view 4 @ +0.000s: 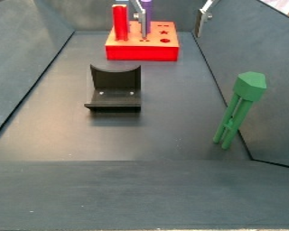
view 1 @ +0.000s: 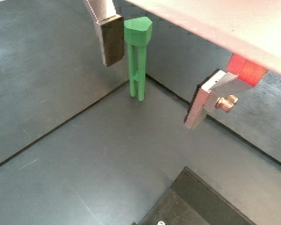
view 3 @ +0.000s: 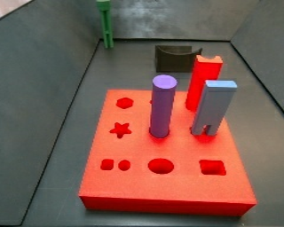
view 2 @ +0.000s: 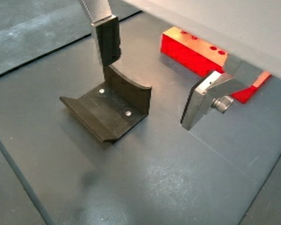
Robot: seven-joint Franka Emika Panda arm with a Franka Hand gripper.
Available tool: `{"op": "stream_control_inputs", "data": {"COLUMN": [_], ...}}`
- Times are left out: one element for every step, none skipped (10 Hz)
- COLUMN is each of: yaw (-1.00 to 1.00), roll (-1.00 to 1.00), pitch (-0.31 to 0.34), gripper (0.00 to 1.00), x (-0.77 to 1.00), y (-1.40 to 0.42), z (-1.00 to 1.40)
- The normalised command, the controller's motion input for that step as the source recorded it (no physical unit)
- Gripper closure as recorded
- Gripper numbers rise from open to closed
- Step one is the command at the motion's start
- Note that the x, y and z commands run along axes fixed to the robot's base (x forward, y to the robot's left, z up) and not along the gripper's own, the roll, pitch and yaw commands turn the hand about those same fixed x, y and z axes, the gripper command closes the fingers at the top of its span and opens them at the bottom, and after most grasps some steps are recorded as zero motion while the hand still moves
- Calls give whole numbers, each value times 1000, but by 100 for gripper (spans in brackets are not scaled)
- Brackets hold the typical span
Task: Pick up the 3 prong object. Move up. Move to above the board. Insert the 3 prong object.
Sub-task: Pick up the 3 prong object.
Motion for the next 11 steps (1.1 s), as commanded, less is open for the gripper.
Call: {"op": "stream_control_inputs", "data": {"yaw": [0,0,-9,71,211,503,640,763,483,409,300], "roll": [0,13,0,-97,-116,-23,0,16,63,49,63], "pitch": [0,0,-7,-83,-89,-36,-46,-54,-47,-21,0], "gripper": [0,0,0,0,0,0,0,0,0,0,0], "x": [0,-9,-537,-666,-789,-623,-477,-343,-514,-323,-329], "y": [-23,109,383,557,497,354,280,220,246,297,411], "z": [0,-11,-37,-17,0,-97,-194,-251,-149,-111,-129]}}
